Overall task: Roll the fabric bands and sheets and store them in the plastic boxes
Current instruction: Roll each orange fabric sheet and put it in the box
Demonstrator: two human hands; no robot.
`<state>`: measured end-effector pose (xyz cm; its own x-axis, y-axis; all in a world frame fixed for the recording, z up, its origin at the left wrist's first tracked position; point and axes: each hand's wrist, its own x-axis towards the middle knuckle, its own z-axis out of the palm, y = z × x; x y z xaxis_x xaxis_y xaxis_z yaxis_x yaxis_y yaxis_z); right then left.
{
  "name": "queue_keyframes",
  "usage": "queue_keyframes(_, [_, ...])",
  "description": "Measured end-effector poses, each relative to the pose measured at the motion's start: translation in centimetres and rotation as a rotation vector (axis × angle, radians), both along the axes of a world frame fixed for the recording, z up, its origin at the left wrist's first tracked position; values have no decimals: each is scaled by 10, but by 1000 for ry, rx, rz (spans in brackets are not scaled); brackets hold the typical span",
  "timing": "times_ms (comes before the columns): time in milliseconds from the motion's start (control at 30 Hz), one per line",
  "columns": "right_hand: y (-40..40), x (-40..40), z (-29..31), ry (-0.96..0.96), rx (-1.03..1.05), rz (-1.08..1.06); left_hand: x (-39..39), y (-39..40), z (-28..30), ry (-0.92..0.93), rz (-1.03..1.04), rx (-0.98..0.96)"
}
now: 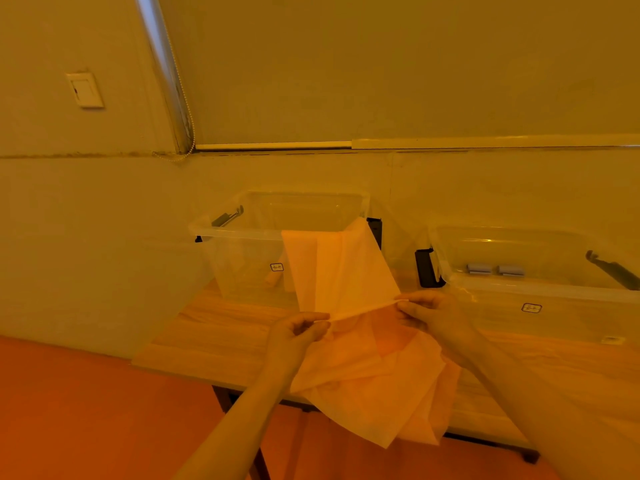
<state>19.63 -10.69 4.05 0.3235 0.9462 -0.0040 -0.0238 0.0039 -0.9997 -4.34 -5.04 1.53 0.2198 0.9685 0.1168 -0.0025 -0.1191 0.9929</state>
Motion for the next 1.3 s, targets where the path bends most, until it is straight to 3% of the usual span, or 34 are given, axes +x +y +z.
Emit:
queue_keyframes(167, [-3, 0, 3, 44, -16, 16, 3, -3, 6, -9, -17, 5])
queue_keyframes(567, [-7, -4, 11, 382, 40, -71, 12, -9, 21, -88, 45, 20])
queue_keyframes(900, [-15, -9, 35, 271, 48, -155, 10, -15, 45, -84, 67, 66])
queue_keyframes(1300, [-52, -22, 32, 121, -27, 24, -19, -44, 40, -42, -42, 27])
